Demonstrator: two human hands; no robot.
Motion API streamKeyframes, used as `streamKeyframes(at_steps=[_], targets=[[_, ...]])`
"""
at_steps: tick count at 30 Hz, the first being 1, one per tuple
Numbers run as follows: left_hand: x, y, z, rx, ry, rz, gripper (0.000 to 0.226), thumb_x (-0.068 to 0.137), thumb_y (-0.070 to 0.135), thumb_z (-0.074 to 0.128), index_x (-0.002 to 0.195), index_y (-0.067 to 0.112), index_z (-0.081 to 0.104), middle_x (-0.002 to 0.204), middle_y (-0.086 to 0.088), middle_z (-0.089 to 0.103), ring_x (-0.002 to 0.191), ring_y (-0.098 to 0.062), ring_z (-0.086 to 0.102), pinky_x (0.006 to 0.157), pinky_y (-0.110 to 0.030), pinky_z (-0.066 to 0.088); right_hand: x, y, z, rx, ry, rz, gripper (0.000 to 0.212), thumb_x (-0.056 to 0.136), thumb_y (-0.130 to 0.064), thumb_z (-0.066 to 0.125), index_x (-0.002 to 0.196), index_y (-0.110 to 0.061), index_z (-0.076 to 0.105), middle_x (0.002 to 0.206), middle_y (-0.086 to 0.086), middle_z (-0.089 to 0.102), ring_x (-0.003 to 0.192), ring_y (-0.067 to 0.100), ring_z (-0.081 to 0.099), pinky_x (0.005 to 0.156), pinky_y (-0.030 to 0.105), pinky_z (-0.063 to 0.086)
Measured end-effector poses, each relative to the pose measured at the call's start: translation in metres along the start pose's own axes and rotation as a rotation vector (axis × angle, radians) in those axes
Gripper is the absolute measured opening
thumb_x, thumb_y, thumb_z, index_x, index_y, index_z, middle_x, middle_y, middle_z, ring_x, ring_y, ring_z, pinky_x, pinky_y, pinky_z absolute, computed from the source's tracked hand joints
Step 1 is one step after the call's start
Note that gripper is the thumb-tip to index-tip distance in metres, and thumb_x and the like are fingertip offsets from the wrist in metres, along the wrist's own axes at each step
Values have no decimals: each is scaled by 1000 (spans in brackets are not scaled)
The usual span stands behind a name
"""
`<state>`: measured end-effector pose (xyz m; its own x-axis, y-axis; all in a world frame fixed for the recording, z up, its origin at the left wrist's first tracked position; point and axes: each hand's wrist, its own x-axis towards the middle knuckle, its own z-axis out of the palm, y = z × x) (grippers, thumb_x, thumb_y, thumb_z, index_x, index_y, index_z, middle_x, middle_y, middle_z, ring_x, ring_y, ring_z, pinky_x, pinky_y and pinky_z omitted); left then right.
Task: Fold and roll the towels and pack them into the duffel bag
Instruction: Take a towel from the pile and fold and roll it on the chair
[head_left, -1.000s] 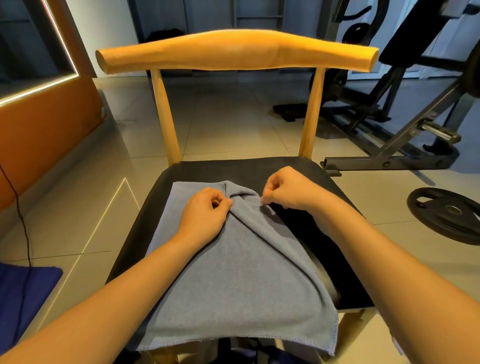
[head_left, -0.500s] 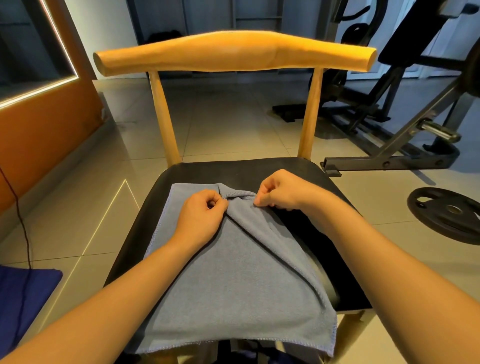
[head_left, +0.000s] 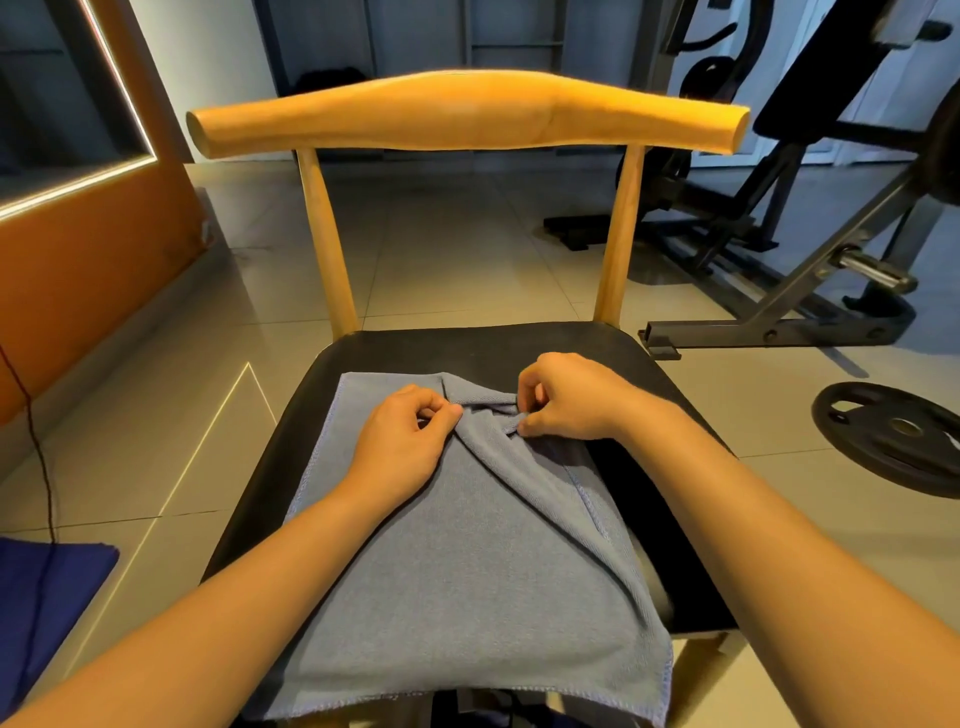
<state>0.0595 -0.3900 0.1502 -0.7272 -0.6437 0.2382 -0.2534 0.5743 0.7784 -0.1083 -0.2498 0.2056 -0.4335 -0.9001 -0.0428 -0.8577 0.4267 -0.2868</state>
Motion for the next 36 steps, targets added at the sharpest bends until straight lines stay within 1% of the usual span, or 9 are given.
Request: streamKeyframes(at_steps=[2,6,10,14,18,22,25,31,36], targets=[[-1,1,0,-2,-2,-1,19,97,33,64,89,18,71,92,2,65,86,-12,60,79,-30,51,3,2,2,7,19,-18,9,87,-31,75,85,-24,70,87,-7,63,82,13,61,75,38,56],[-1,1,0,-36,-8,-10,22,99,33,60,85,19,70,92,2,65,87,-13,61,81,-35,53,-1,17,-15,466,18,48,12,91,-17,73,81,-13,72,64,-9,62,57,0,54,55,14,42],[-1,-1,1,-36,-20,-8,24,100,15,53,87,22,72,98,5,67,96,-11,62,92,-41,54,2,45,-5,540,290,420,19,98,-15,58,83,-8,67,71,3,63,72,20,61,57,25,48],[-1,-4,3,332,-16,90,30,100,23,53,126,25,66,135,2,60,128,-16,48,114,-40,35,-1,50,-9,573,241,536,28,96,-29,62,88,-3,69,75,9,60,67,22,56,58,32,45],[0,3,8,647,-205,54,60,105,55,30,159,30,30,167,-1,22,155,-20,15,127,-44,8,-3,39,-10,471,104,492,39,85,-43,76,71,-9,65,62,6,55,57,19,51,55,30,42],[0,5,8,696,-262,36,65,103,62,21,160,32,21,169,0,15,156,-19,9,127,-45,3,-1,34,-11,537,134,482,31,82,-24,80,63,-7,62,58,6,49,55,18,45,54,29,41],[-1,4,8,696,-259,38,65,103,62,22,160,33,23,169,0,16,156,-19,10,127,-45,4,-4,36,-23,646,156,554,40,84,-34,81,64,-10,57,59,5,50,54,18,42,49,27,35],[0,5,8,699,-252,34,64,103,63,23,160,33,24,169,1,18,156,-18,13,127,-44,5,5,44,-15,957,449,698,32,84,-27,83,95,-5,63,79,6,61,64,16,53,52,27,37],[-2,4,8,698,-242,39,64,103,62,24,160,32,25,168,1,19,156,-19,12,127,-44,5,8,53,-14,785,402,715,11,91,-13,70,84,-6,64,72,8,56,56,17,46,48,27,37]])
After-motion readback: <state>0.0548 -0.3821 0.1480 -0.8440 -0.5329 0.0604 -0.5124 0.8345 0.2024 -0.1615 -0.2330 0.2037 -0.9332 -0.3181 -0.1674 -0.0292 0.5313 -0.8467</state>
